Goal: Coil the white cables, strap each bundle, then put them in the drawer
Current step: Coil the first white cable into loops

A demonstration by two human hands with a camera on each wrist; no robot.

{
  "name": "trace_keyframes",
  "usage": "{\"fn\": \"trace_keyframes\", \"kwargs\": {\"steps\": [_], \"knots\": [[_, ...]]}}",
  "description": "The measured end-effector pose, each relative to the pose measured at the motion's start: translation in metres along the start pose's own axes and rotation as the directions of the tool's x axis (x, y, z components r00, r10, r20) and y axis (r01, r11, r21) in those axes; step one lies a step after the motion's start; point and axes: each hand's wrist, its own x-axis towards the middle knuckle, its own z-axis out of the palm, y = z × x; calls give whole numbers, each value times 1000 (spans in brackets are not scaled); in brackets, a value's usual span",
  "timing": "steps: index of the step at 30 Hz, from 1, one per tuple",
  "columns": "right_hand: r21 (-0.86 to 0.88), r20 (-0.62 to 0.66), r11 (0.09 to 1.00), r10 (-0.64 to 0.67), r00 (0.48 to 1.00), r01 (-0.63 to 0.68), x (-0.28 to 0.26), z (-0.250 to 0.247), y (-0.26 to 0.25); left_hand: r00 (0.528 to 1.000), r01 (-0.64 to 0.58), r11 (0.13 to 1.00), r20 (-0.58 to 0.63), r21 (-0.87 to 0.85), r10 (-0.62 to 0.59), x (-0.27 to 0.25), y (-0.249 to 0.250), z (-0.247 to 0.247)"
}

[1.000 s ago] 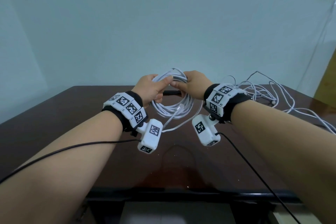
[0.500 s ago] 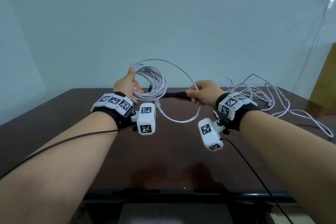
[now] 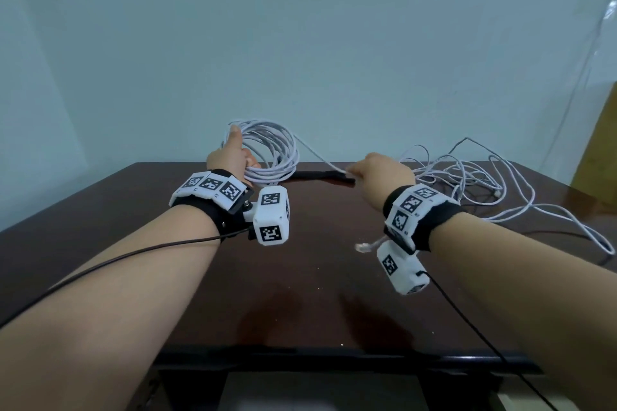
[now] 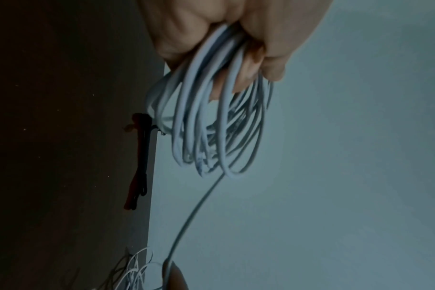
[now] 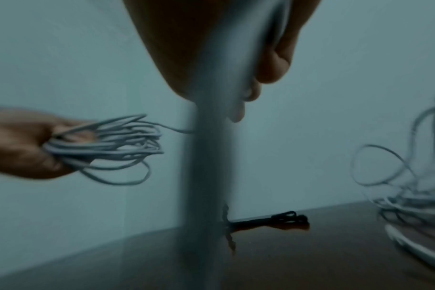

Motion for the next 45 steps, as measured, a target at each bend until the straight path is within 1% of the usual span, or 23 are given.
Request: {"fn": "trace_keyframes", "kwargs": {"steps": [1, 2, 4, 6, 8, 11, 14, 16, 18, 19, 20, 21, 24, 25, 27, 29, 31, 33, 35, 37, 39, 42, 45], "knots": [[-147, 15, 987, -60, 998, 61, -3, -2, -6, 999, -43, 996, -28, 81, 46, -1, -1, 0], [-247, 28, 960, -126, 992, 129, -4, -3, -11, 995, -89, 982, -40, 165, 96, -2, -2, 2], [-365, 79, 890, -262, 962, 272, -4, -2, -22, 983, -169, 947, -26, 274, 183, -5, -5, 4], [-414, 142, 824, -361, 922, 386, -2, 0, -31, 972, -225, 918, 5, 327, 237, -9, -8, 6], [-409, 174, 773, -455, 873, 484, -2, -1, -41, 956, -283, 861, 55, 423, 287, -14, -10, 8], [-330, 151, 738, -574, 805, 588, -5, -7, -51, 923, -381, 730, 184, 567, 338, -22, -12, 11], [-248, 78, 734, -635, 769, 632, -7, -17, -55, 893, -449, 602, 311, 660, 326, -29, -15, 13], [-171, -19, 749, -652, 758, 640, -6, -23, -57, 871, -492, 514, 395, 703, 292, -31, -14, 15], [-102, -78, 784, -620, 780, 613, -4, -27, -58, 861, -507, 425, 466, 750, 206, -33, -13, 16], [-100, -92, 805, -593, 800, 585, -2, -28, -58, 860, -507, 405, 477, 761, 182, -35, -12, 16], [-111, -104, 828, -559, 822, 549, -1, -30, -57, 857, -509, 421, 488, 751, 165, -36, -12, 16], [-115, -119, 855, -517, 848, 505, -1, -33, -55, 853, -508, 461, 501, 728, 147, -37, -12, 15], [-80, -135, 918, -395, 909, 388, -2, -38, -47, 834, -514, 541, 535, 666, 133, -39, -13, 12], [-60, -129, 932, -362, 923, 357, -1, -38, -45, 833, -509, 558, 539, 656, 127, -40, -14, 12], [1, -120, 947, -320, 940, 322, 0, -39, -43, 833, -504, 560, 541, 658, 114, -41, -15, 13], [87, -110, 946, -301, 947, 311, 1, -40, -42, 832, -473, 599, 551, 646, 64, -41, -17, 14], [200, -83, 930, -299, 951, 310, 0, -44, -40, 836, -407, 677, 548, 614, 6, -36, -19, 12], [279, -32, 907, -321, 947, 317, -2, -48, -35, 862, -348, 722, 507, 598, -4, -29, -16, 6], [265, 49, 909, -346, 937, 322, -4, -52, -29, 894, -307, 745, 447, 592, 13, -20, -13, -2], [229, 123, 917, -359, 925, 325, -6, -55, -27, 907, -287, 758, 422, 586, 17, -13, -10, -8], [186, 131, 921, -368, 921, 342, -6, -55, -29, 895, -295, 744, 446, 599, -4, -13, -7, -11], [107, 50, 933, -350, 935, 344, -6, -55, -35, 856, -310, 702, 509, 642, -87, -24, -7, -9], [62, -23, 930, -360, 932, 361, -5, -50, -44, 827, -278, 714, 538, 643, -162, -36, -10, 0]]}}
